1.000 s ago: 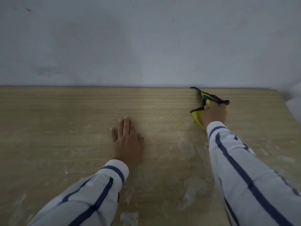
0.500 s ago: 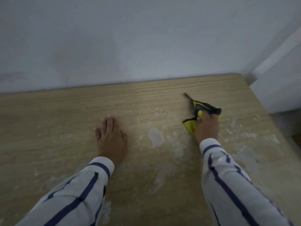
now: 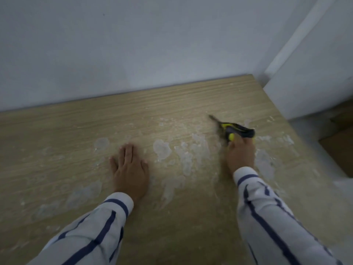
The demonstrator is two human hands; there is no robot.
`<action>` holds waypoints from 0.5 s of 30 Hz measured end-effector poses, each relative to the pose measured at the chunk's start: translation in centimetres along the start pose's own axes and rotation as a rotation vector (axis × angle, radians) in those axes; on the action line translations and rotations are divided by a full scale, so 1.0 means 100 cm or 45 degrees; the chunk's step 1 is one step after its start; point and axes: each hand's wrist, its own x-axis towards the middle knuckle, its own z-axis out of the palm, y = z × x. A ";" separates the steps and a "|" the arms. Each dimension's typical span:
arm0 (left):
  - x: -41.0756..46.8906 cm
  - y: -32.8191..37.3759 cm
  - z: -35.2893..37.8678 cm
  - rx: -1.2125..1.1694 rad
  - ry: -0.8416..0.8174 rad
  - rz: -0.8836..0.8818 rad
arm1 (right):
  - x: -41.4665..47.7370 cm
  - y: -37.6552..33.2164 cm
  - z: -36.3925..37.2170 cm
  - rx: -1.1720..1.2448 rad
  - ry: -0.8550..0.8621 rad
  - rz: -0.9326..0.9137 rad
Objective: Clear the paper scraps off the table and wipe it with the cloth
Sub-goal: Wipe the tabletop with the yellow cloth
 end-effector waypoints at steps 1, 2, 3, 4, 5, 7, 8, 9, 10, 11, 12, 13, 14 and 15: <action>0.000 0.000 0.000 0.001 -0.003 0.004 | 0.002 -0.001 -0.004 0.031 0.012 0.106; -0.001 -0.001 0.000 0.005 -0.014 0.011 | -0.002 -0.014 -0.003 0.095 0.017 0.126; -0.001 -0.001 0.000 0.007 -0.025 0.023 | -0.013 -0.034 0.001 0.163 0.033 0.044; -0.002 -0.001 0.000 0.005 -0.034 0.035 | -0.030 -0.059 0.010 0.187 0.039 -0.107; -0.005 0.001 -0.001 0.000 -0.043 0.051 | -0.054 -0.086 0.019 0.225 -0.004 -0.281; -0.016 0.006 -0.003 0.011 -0.085 0.087 | -0.113 -0.118 0.035 0.171 -0.183 -0.544; -0.024 0.007 -0.003 0.028 -0.105 0.107 | -0.133 -0.118 0.040 0.134 -0.228 -0.623; -0.031 0.007 -0.002 0.033 -0.109 0.132 | -0.143 -0.109 0.037 0.105 -0.245 -0.637; -0.039 0.006 -0.001 0.019 -0.108 0.160 | -0.142 -0.093 0.031 0.056 -0.229 -0.604; -0.046 0.005 -0.001 -0.004 -0.113 0.190 | -0.135 -0.072 0.024 -0.025 -0.185 -0.504; -0.053 0.003 0.000 -0.013 -0.127 0.223 | -0.127 -0.049 0.014 -0.117 -0.136 -0.349; -0.058 0.001 0.001 -0.012 -0.136 0.252 | -0.117 -0.022 0.004 -0.192 -0.071 -0.150; -0.063 0.000 0.001 -0.009 -0.142 0.269 | -0.108 0.003 -0.009 -0.219 -0.028 0.056; -0.067 -0.002 0.001 -0.008 -0.144 0.279 | -0.103 0.018 -0.023 -0.187 0.012 0.221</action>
